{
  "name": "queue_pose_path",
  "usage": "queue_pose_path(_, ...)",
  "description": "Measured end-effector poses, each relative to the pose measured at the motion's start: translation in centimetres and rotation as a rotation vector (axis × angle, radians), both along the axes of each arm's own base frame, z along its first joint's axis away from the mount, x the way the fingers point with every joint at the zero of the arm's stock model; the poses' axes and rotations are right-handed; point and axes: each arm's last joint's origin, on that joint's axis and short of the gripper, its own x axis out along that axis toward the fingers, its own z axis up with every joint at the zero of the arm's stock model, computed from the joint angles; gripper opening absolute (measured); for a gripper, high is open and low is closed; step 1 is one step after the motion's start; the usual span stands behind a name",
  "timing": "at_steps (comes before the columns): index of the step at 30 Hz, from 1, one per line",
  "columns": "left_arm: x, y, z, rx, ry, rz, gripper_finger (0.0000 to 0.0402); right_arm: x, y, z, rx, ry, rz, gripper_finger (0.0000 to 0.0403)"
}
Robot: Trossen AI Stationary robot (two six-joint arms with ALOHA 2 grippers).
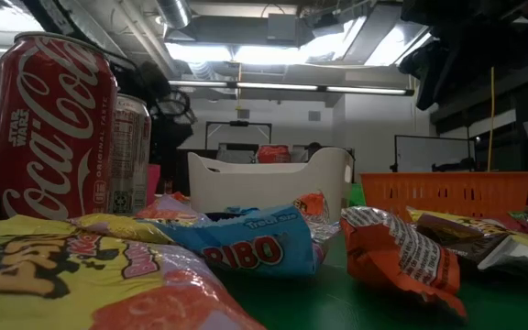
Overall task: Sort candy
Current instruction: Put the violet candy into the green bin
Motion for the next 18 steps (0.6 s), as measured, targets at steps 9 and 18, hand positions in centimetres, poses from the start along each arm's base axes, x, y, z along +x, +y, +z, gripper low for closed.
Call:
queue_pose_path(9,0.2,0.9,-3.0,-0.071,0.058,0.009,0.0124,0.0,0.0,0.0,0.000,0.000,0.000,0.0131)
queue_pose_path(18,0.5,1.3,-4.9,-0.099,0.094,0.012,0.0123,0.0,0.0,0.0,0.000,0.000,0.000,0.0131)
